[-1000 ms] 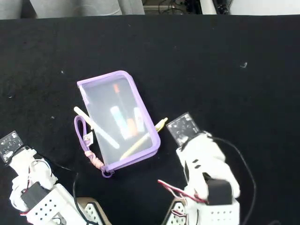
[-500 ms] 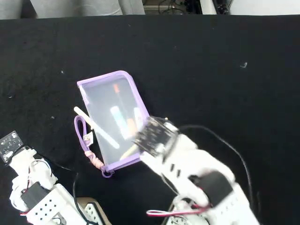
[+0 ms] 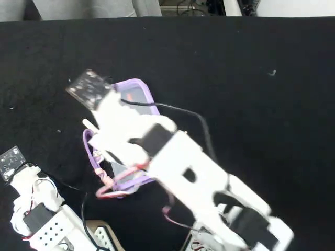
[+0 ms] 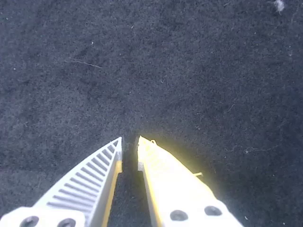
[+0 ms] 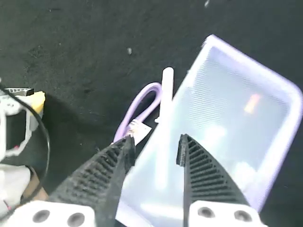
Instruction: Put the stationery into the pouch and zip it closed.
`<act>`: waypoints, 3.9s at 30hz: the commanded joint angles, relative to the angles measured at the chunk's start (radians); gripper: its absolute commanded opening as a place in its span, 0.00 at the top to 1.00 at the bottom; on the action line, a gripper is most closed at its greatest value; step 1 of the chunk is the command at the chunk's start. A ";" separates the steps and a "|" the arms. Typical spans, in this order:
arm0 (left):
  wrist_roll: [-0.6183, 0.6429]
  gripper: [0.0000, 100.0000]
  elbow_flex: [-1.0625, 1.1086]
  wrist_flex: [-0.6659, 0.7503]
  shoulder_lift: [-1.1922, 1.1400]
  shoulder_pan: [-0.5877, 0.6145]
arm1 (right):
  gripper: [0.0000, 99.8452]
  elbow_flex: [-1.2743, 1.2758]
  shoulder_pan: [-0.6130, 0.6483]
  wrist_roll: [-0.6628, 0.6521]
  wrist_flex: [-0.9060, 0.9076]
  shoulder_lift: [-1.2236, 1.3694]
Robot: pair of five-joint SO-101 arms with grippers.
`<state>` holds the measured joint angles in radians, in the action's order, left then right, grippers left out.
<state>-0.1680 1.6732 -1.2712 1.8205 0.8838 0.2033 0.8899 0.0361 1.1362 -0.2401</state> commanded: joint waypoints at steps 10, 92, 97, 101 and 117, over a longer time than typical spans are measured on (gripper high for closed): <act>0.011 0.94 0.027 -0.003 0.003 -0.007 | 0.85 -0.208 0.048 0.103 0.084 0.377; 0.011 0.94 0.027 -0.003 0.003 -0.007 | 0.99 -1.580 -0.038 -0.078 0.614 0.618; 0.011 0.94 0.027 -0.003 0.003 -0.007 | 0.99 -1.653 -0.110 -0.074 0.626 0.618; 0.011 0.94 0.027 -0.003 0.003 -0.007 | 0.99 -1.577 -0.141 -0.080 0.629 0.610; 0.011 0.94 0.027 -0.003 0.003 -0.007 | 0.99 -0.937 -0.144 -0.256 0.623 0.260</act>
<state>-0.1680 1.6732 -1.2712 1.8205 0.8853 -0.8293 0.7503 -0.1849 1.7423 0.1603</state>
